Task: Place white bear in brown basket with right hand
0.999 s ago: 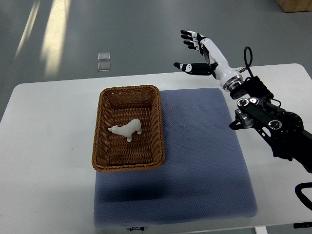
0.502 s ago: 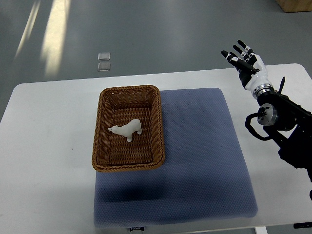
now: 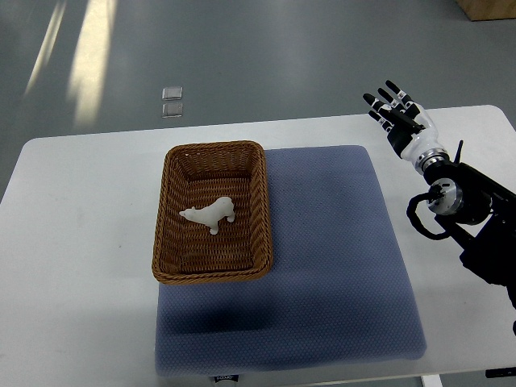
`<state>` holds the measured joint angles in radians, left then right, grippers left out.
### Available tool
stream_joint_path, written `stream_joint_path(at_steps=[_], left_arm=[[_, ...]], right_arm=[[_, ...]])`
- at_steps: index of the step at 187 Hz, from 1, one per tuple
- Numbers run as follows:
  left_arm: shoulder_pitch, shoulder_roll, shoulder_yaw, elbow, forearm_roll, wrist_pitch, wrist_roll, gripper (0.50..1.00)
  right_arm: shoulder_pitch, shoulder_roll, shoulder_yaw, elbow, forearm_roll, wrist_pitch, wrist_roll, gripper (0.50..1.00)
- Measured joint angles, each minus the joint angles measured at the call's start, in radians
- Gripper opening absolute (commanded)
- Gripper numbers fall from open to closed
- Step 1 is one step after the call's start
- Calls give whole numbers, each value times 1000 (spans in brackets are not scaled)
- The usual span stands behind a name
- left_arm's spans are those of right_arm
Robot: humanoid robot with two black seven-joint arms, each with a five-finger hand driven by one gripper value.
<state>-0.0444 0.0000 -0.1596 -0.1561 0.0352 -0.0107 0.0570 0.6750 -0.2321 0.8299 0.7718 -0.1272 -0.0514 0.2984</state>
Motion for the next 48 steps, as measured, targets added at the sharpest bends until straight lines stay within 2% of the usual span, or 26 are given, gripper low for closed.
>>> stream_joint_path(at_steps=[48], left_arm=[[-5, 0, 0, 0, 0, 0, 0, 1000]], right_arm=[[0, 3, 1, -18, -2, -2, 4, 926]])
